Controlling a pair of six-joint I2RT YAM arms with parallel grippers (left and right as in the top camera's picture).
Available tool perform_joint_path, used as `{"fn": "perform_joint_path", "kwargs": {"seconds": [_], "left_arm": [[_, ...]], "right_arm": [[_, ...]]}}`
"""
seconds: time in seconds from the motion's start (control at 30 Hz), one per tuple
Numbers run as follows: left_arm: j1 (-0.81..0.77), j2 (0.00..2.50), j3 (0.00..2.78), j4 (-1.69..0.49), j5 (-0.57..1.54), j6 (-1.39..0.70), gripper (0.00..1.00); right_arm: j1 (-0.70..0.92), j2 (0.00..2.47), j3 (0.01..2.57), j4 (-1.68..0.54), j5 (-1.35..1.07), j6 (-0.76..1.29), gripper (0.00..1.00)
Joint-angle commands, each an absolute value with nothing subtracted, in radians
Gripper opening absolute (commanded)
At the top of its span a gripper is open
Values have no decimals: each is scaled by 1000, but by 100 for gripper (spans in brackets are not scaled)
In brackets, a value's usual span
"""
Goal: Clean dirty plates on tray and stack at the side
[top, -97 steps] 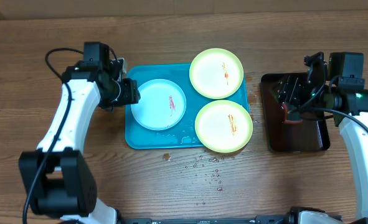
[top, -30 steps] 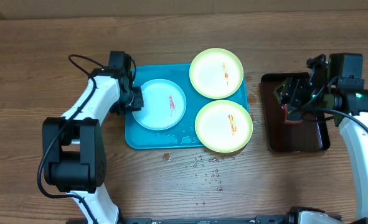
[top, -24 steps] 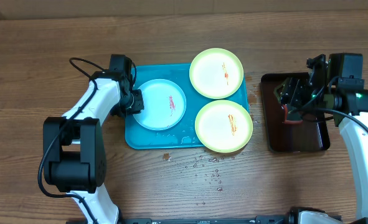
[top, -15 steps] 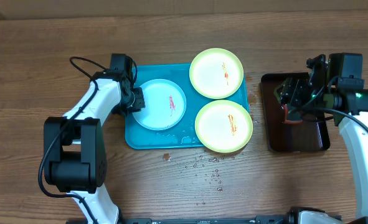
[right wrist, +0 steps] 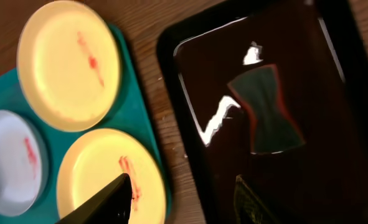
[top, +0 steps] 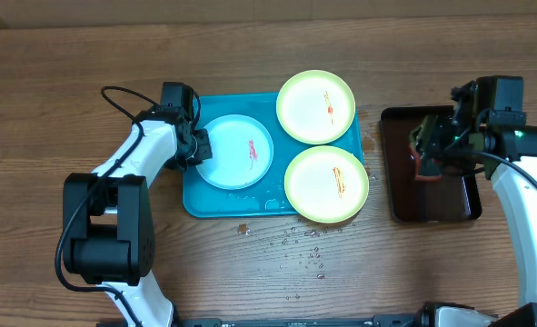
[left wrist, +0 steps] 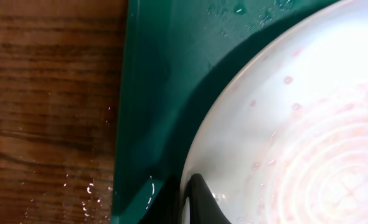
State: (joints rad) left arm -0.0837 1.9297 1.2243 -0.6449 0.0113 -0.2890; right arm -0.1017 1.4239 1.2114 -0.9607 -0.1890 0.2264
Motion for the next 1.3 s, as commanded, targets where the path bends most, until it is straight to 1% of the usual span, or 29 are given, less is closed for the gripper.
{"fn": "perform_joint_path", "kwargs": {"seconds": [0.0,0.13,0.53,0.67,0.73,0.83,0.93,1.03,1.17,1.27], "left_arm": [[-92,1958,1189,-637,-7,-277,4],[-92,1958,1189,-638,1,-234,4],[-92,1958,1189,-630,1,-205,4],[-92,1958,1189,-630,1,-205,4],[-92,1958,1189,-629,1,-205,4],[-92,1958,1189,-627,1,-205,4],[-92,1958,1189,-627,1,-205,4],[-92,1958,1189,-626,1,-205,4],[-92,1958,1189,-626,0,-205,4],[-92,1958,1189,-623,1,-205,4]], "right_arm": [[-96,1447,1237,-950,-67,289,52],[-96,1526,1238,-940,-41,278,52],[-156,1792,1239,-871,0,47,55],[-164,1839,1238,-844,-1,4,53],[-164,1853,1237,-833,-1,-1,51],[-164,1867,1234,-819,-2,-1,41],[-164,1871,1224,-804,-5,-1,35],[-164,1871,1202,-788,-22,0,31],[-164,1871,1179,-771,-28,22,19],[-164,1871,1179,-760,-30,30,17]]}}
